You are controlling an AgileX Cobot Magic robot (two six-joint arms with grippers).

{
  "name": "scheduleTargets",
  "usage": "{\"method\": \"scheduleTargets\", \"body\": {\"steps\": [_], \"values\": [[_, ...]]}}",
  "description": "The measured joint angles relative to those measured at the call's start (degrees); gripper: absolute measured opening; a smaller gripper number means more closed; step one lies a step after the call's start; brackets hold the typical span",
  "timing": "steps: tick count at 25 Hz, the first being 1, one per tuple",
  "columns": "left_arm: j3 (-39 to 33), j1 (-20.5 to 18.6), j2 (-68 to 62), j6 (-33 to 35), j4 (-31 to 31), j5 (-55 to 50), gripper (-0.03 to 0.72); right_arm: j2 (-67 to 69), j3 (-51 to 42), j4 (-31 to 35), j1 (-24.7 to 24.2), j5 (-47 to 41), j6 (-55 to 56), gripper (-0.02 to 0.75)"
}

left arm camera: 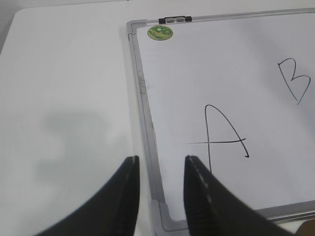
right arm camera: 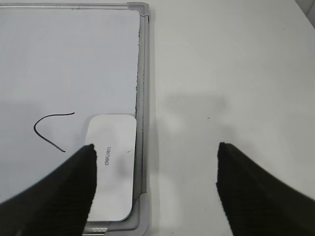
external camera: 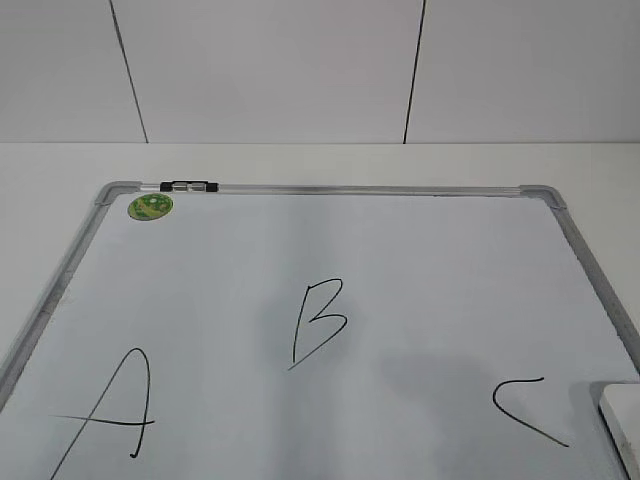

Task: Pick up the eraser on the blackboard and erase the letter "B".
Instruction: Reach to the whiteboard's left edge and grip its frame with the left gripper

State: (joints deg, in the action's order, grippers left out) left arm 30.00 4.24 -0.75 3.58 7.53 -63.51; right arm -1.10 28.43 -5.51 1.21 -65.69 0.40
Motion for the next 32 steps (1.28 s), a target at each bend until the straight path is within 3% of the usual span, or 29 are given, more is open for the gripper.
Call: {"method": "scheduleTargets", "body": {"steps": [22, 32], "values": [[0.0, 0.0, 0.0, 0.0, 0.3, 0.0, 0.235, 0.2, 1.0, 0.1, 0.0, -1.7, 0.0, 0.585], [0.0, 0.0, 0.0, 0.0, 2.9, 0.3, 0.235, 12.4, 8.5, 1.0, 0.0, -6.8, 7.0, 0.585]]}}
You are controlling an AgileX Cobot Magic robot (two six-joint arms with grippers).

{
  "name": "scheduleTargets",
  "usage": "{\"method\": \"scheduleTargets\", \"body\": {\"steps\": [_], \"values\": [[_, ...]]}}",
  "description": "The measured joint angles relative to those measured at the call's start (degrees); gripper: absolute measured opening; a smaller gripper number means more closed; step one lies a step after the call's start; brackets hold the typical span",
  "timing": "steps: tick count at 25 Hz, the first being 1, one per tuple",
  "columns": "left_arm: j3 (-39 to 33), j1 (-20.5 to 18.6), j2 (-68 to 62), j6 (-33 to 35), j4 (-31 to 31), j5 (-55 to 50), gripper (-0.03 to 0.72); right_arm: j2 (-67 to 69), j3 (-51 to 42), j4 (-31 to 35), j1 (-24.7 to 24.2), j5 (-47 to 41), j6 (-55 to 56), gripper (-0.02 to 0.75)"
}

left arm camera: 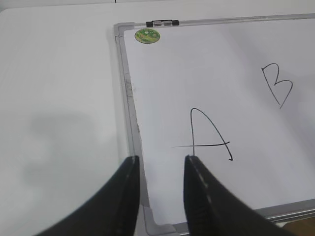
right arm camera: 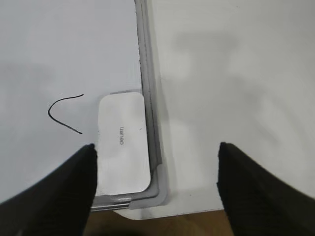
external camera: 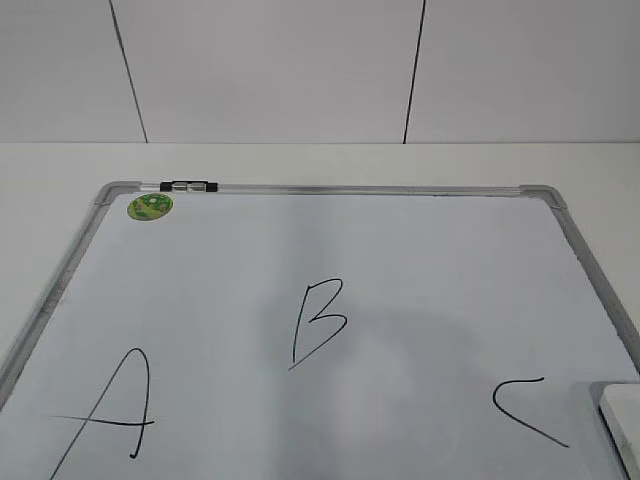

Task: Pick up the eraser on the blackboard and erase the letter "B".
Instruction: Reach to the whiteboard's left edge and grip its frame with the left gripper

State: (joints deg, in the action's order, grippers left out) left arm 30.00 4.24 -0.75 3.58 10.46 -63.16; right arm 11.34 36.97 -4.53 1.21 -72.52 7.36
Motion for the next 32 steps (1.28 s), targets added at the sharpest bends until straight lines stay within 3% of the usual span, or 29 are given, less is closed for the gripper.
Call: {"method": "scheduleTargets", "body": {"steps": [7, 11, 23, 32], "values": [[0.0, 0.0, -0.1, 0.0, 0.5, 0.3, 0.240, 9.8, 0.7, 8.2, 0.0, 0.0, 1.9, 0.585], [0.6, 0.0, -3.6, 0.0, 0.5, -0.9, 0.241, 15.0, 0.7, 9.5, 0.0, 0.0, 2.0, 0.585], [13.1, 0.0, -34.9, -0.2, -0.5, -8.3, 0.237, 30.3, 0.7, 10.0, 0.0, 0.6, 2.0, 0.585], [20.3, 0.0, -59.8, -0.4, -2.7, -4.9, 0.238, 33.5, 0.7, 10.1, 0.0, 0.8, 1.9, 0.585]]}}
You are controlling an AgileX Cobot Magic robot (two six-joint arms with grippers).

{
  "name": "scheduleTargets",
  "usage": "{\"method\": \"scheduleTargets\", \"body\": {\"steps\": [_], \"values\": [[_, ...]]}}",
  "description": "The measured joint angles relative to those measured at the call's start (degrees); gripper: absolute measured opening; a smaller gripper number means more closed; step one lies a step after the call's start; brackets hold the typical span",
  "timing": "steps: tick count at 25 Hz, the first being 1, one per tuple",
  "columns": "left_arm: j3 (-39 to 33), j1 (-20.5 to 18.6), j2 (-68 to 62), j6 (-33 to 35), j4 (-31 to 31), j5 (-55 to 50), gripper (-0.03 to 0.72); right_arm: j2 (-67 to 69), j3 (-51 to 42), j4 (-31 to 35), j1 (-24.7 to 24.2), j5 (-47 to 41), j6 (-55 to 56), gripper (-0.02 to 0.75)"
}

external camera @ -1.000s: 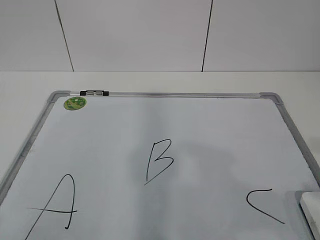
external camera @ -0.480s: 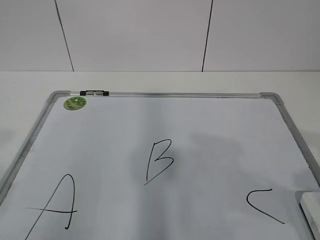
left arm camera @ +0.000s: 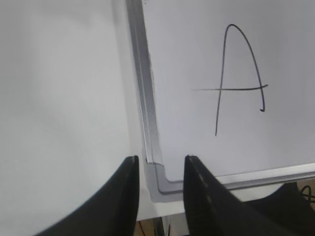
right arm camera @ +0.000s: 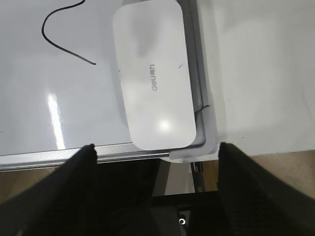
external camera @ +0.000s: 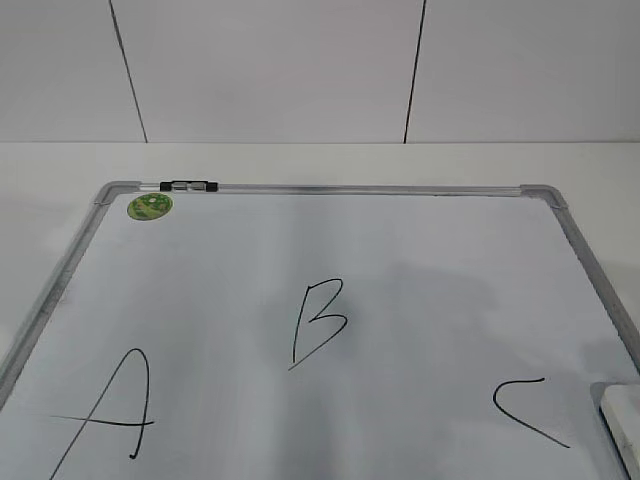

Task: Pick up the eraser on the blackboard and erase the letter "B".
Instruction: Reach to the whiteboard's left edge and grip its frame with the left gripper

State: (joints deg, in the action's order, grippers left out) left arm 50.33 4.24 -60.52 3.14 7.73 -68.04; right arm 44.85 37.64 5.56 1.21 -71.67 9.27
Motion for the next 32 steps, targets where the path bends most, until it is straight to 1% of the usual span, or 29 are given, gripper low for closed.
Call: {"method": "scheduleTargets", "body": {"steps": [6, 11, 14, 17, 23, 32], "values": [[6.3, 0.0, -16.9, 0.0, -0.4, 4.8, 0.238, 0.0, 0.0, 0.7, 0.0, 0.0, -0.1, 0.585], [12.1, 0.0, -27.3, -0.1, -0.5, 8.8, 0.238, 0.0, 0.0, 0.9, 0.0, 0.0, -0.1, 0.585], [14.4, 0.0, -32.1, -0.1, -0.5, 11.2, 0.238, 0.0, 0.0, 0.9, 0.0, 0.1, -0.1, 0.585], [15.5, 0.0, -36.0, -0.1, -0.6, 13.7, 0.238, 0.0, 0.0, 1.0, 0.0, 0.1, -0.1, 0.585], [15.6, 0.0, -41.3, -0.1, -0.6, 17.5, 0.237, 0.0, 0.0, 1.2, 0.0, 0.1, -0.2, 0.585], [15.6, 0.0, -44.6, -0.1, -1.3, 21.2, 0.237, 0.0, 0.0, 1.2, 0.0, 0.1, -0.2, 0.585]]}}
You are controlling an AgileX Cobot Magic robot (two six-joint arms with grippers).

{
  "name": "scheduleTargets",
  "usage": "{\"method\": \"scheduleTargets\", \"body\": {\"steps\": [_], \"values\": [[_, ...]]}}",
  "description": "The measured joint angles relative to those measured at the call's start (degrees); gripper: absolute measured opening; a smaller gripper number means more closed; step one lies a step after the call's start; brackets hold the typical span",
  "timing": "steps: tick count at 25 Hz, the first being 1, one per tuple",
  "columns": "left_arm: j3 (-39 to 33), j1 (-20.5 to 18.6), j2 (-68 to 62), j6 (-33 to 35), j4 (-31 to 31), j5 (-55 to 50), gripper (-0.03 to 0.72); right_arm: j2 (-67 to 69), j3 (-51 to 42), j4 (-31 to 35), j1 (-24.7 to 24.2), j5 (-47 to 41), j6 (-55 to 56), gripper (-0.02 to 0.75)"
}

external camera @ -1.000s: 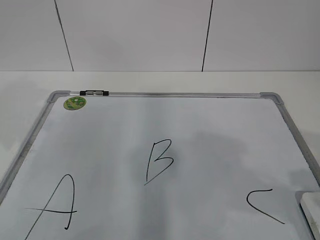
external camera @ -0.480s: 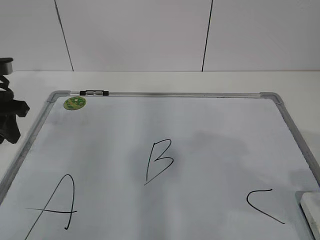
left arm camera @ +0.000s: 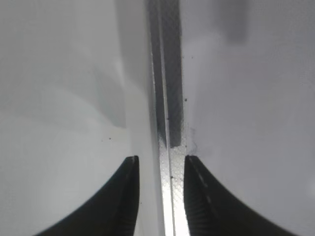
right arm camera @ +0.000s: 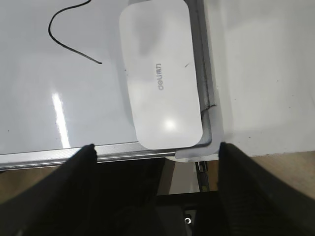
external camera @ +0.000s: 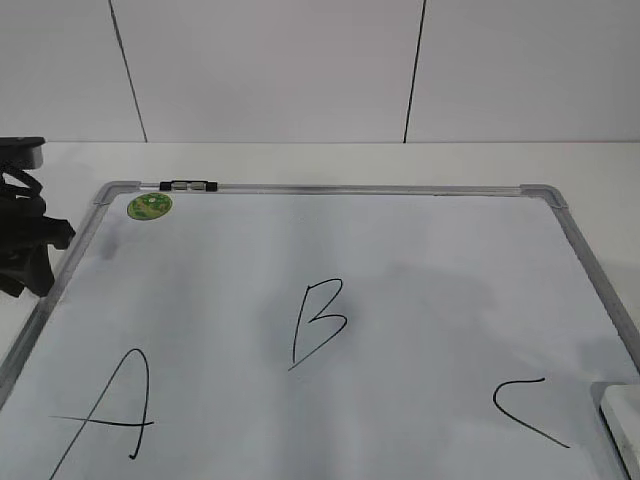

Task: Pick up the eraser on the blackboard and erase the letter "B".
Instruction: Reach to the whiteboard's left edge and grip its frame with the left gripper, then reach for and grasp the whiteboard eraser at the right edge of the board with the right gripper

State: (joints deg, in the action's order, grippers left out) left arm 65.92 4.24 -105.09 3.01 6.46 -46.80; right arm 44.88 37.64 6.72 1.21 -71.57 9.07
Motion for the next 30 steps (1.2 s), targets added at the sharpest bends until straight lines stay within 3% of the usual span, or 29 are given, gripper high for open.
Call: {"method": "scheduleTargets", "body": {"steps": [20, 22, 27, 30], "values": [[0.6, 0.0, -3.6, 0.0, -0.6, 0.8, 0.235, 0.0, 0.0, 0.0, 0.0, 0.0, 0.0, 0.585], [0.6, 0.0, -3.6, 0.0, -0.6, 0.8, 0.211, 0.0, 0.0, 0.0, 0.0, 0.0, 0.0, 0.585], [0.6, 0.0, -3.7, -0.4, -0.1, 0.5, 0.033, 0.0, 0.0, 0.0, 0.0, 0.0, 0.0, 0.585], [0.6, 0.0, -3.7, -1.2, 0.4, 0.4, 0.018, 0.0, 0.0, 0.0, 0.0, 0.0, 0.0, 0.585]]}}
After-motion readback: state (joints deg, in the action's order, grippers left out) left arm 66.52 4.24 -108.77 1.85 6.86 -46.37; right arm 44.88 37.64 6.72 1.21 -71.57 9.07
